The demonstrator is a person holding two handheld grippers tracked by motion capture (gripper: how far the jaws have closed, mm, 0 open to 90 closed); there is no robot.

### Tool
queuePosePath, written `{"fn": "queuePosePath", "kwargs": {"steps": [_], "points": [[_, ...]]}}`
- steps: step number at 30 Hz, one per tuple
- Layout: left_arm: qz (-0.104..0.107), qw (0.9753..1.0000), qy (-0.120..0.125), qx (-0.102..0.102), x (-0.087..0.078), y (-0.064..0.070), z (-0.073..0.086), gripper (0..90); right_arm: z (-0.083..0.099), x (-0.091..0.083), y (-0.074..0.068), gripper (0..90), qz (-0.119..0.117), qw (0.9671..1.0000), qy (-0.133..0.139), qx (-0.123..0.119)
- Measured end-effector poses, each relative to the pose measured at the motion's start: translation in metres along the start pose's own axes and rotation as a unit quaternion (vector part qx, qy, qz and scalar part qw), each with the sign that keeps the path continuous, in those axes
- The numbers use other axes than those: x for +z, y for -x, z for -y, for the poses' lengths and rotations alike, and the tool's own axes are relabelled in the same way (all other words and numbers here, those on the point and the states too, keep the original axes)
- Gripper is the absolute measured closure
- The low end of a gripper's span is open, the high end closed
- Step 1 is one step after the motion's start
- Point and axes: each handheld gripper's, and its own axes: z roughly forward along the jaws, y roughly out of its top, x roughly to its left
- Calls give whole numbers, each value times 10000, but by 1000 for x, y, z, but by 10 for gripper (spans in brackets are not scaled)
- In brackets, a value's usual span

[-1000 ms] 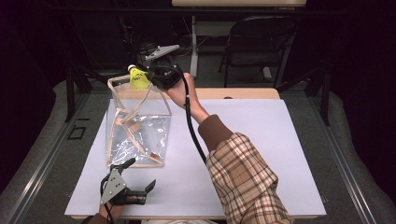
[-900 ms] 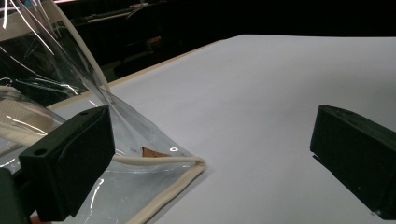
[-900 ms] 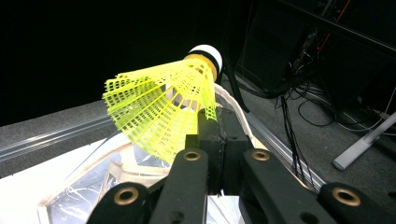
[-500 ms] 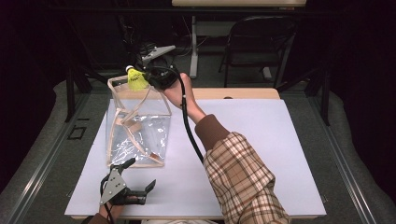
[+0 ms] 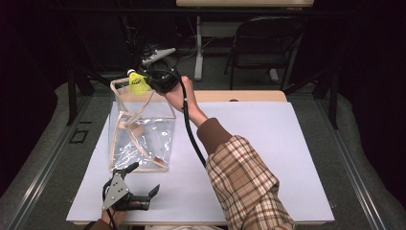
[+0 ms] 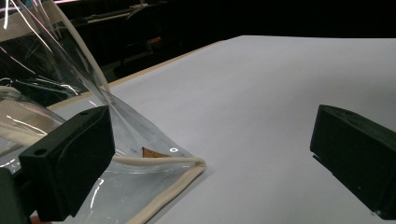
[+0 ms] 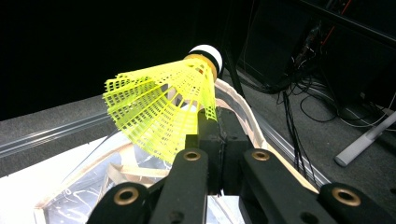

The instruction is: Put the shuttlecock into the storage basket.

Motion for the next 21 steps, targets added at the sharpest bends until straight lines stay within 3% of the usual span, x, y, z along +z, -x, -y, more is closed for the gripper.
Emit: {"fn": "queuePosePath", "kwargs": {"steps": [21], "points": [[8, 10000, 0, 10, 0, 0, 0, 0, 1, 9, -4, 900, -21, 10000, -15, 39]]}}
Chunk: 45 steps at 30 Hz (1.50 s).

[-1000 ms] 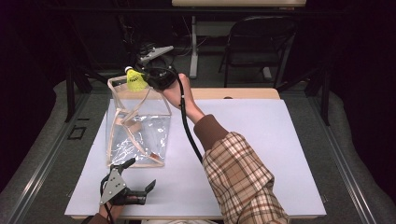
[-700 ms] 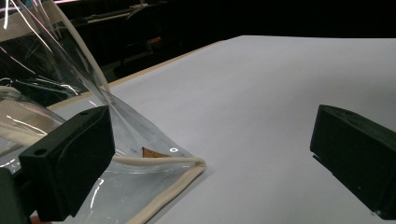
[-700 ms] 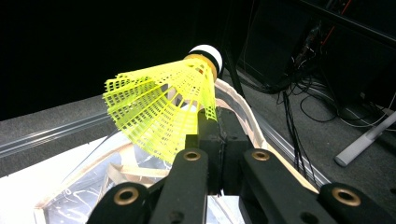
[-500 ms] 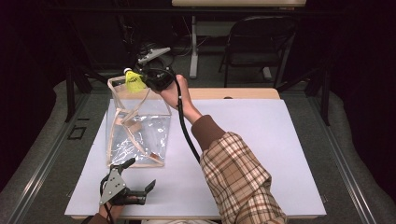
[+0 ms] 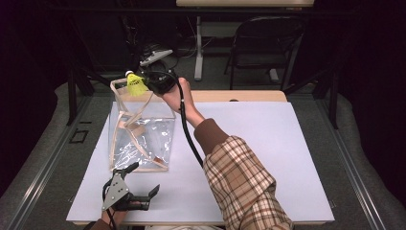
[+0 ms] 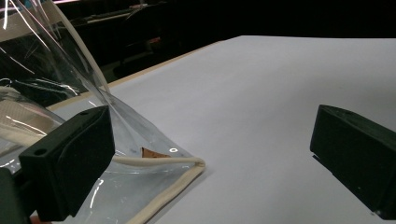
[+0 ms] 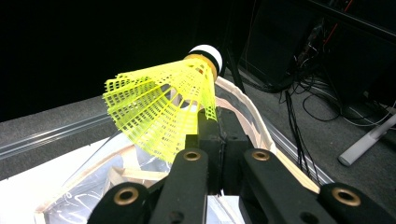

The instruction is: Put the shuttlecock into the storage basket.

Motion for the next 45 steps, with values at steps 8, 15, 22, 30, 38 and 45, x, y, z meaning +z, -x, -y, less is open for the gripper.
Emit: {"fn": "queuePosePath", "kwargs": {"steps": [8, 15, 22, 30, 38, 45], "points": [[2, 10000, 6, -6, 0, 0, 0, 0, 0, 3, -2, 900, -17, 10000, -15, -5], [11, 10000, 10, -14, 0, 0, 0, 0, 2, 8, -2, 900, -26, 10000, -69, -7], [16, 10000, 11, -13, 0, 0, 0, 0, 3, 13, -3, 900, -30, 10000, -88, 24], [17, 10000, 16, 2, 0, 0, 0, 0, 5, 18, -3, 900, -11, 9998, -171, 39], [18, 10000, 19, 15, 0, 0, 0, 0, 8, 23, -3, 900, -22, 9998, -202, 76], [21, 10000, 21, 0, 0, 0, 0, 0, 10, 29, -4, 900, -17, 9995, -295, 55]]}}
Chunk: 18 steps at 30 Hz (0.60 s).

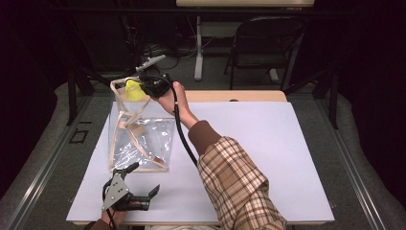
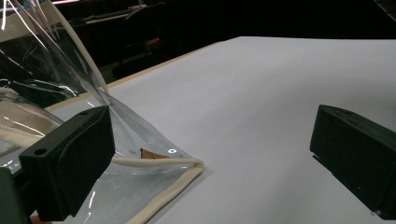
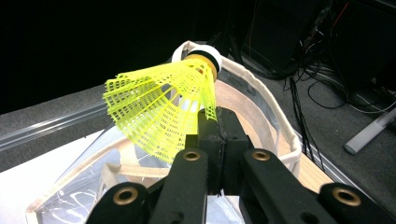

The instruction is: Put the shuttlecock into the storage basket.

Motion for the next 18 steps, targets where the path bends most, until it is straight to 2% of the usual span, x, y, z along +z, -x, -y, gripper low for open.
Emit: {"fn": "queuePosePath", "kwargs": {"steps": [9, 18], "points": [[3, 10000, 8, -11, 0, 0, 0, 0, 2, 9, -3, 898, 53, 9999, -136, -83], [10, 10000, 10, -14, 0, 0, 0, 0, 5, 13, -1, 897, 170, 9996, -223, -28]]}}
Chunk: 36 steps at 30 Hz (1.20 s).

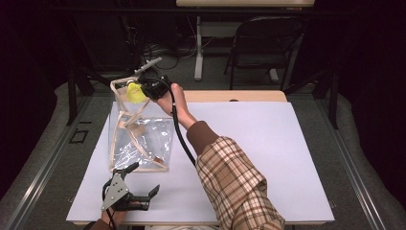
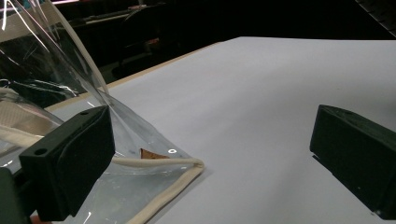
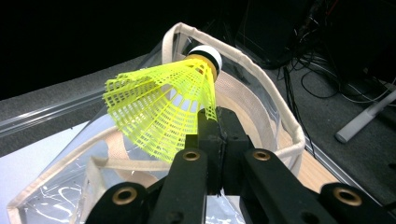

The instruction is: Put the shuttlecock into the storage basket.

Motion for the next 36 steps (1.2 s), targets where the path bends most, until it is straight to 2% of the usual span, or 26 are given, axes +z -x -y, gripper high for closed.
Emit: {"fn": "queuePosePath", "kwargs": {"steps": [12, 20, 28, 31, 32, 36], "points": [[-4, 10000, 0, 8, 0, 0, 0, 0, 3, 4, 1, 895, 105, 9999, -112, 4], [2, 10000, -6, 3, 0, 0, 0, 0, 5, 6, 2, 872, 130, 9999, -92, 47], [-1, 10000, -1, 2, 0, 0, 0, 0, 7, -2, 6, 669, 55, 9999, 44, 138], [-4, 10000, -10, 6, 0, 0, 0, 0, 8, -6, 9, 564, -18, 9998, 60, 162], [-6, 10000, -6, -2, 0, 0, 0, 0, 8, -9, 10, 499, -55, 9998, 41, 185], [-18, 10000, -7, -12, 0, 0, 0, 0, 10, -15, 13, 369, -227, 9995, -48, 212]]}}
